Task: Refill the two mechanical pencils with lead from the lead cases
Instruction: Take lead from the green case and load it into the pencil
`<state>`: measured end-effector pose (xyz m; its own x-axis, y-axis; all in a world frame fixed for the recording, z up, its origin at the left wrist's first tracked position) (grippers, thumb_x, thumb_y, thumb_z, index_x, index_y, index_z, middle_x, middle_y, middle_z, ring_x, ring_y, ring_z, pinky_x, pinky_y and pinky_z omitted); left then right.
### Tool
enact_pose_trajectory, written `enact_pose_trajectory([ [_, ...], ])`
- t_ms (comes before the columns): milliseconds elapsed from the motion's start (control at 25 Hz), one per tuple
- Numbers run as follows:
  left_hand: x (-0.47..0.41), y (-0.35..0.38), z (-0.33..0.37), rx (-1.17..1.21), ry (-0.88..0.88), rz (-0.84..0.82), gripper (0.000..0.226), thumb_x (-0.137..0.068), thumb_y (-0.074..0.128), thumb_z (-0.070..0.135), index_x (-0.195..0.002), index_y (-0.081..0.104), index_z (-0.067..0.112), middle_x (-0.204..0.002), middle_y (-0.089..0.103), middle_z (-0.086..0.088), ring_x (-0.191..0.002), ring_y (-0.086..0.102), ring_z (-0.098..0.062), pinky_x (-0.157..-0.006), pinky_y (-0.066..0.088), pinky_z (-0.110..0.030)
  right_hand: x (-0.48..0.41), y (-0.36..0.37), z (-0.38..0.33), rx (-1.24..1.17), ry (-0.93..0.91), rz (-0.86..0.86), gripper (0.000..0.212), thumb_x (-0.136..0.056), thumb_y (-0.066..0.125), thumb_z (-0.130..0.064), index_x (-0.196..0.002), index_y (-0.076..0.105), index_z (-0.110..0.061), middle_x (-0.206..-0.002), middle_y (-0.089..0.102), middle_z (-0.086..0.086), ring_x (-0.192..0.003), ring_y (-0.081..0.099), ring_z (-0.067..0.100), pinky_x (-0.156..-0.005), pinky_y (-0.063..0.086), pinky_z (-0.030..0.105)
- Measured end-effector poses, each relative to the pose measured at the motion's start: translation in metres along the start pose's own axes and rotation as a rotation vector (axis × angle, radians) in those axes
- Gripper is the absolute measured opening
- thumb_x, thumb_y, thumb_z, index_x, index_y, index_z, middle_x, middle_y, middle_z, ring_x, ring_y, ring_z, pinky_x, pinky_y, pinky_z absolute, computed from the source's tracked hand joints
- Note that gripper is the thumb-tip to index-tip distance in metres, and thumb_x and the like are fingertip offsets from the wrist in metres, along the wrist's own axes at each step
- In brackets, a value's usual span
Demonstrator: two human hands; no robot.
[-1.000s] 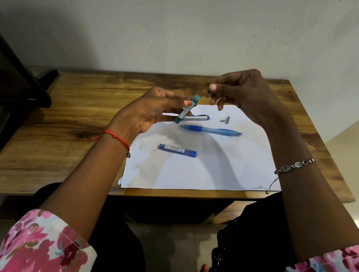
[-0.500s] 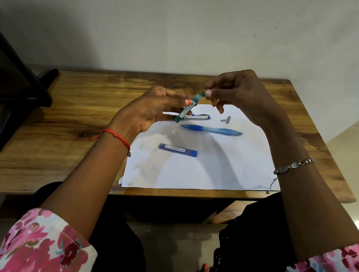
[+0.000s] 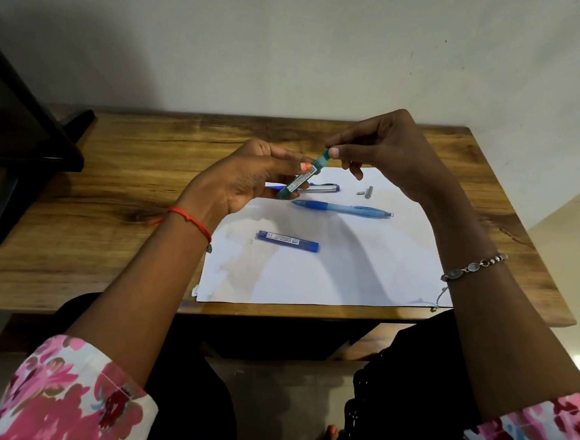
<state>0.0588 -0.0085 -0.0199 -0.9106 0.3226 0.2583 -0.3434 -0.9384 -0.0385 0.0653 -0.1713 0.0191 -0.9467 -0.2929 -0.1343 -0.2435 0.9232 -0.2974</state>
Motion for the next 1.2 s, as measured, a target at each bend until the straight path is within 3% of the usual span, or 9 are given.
enact_pose_trajectory([
  [640,0.000,0.003,-0.001,0.085,-0.034,0.013,0.009,-0.083,0.059,0.002,-0.084,0.068,0.005,-0.066,0.073,0.003,-0.062,0.069,-0.011,-0.053,0.058,-0.026,0.000,0.003,0.001,0.077,0.000,-0.045,0.025,-0.074,0.071,0.002,-0.099,0.068,0.006,-0.052,0.067,-0.006,-0.044,0.055,0.007,-0.050,0.046,0.019],
  [800,0.000,0.003,0.000,0.072,-0.026,0.019,0.009,-0.082,0.060,0.001,-0.081,0.068,0.006,-0.064,0.073,0.005,-0.062,0.068,-0.009,-0.056,0.059,-0.027,0.000,0.004,0.001,0.082,-0.003,-0.050,0.024,-0.073,0.072,0.002,-0.097,0.069,0.004,-0.054,0.068,-0.006,-0.044,0.057,0.007,-0.049,0.048,0.018],
  [1000,-0.002,-0.008,-0.001,0.026,0.008,0.040,0.008,-0.082,0.063,0.013,-0.085,0.070,0.011,-0.075,0.074,0.007,-0.078,0.066,-0.008,-0.077,0.056,-0.028,0.002,0.002,0.007,0.095,0.078,-0.106,0.020,-0.070,0.075,0.003,-0.089,0.071,0.005,-0.055,0.069,0.002,-0.046,0.059,0.014,-0.048,0.049,0.020],
  [1200,-0.004,-0.019,0.000,0.018,0.039,0.115,0.007,-0.082,0.063,0.012,-0.085,0.070,0.012,-0.070,0.074,0.010,-0.073,0.068,-0.005,-0.073,0.058,-0.021,0.006,0.021,0.019,0.215,0.235,-0.297,0.009,-0.072,0.074,0.002,-0.080,0.073,0.002,-0.058,0.071,0.002,-0.051,0.066,0.014,-0.047,0.051,0.019],
])
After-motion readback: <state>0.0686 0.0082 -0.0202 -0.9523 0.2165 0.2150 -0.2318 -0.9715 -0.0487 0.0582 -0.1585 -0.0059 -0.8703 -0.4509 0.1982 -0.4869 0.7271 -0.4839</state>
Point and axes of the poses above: each hand's wrist, its own x-axis away from the middle knuckle, its own y-axis out of the palm, z = x × y, the point moved 5 cm from there along -x, towards the middle knuckle
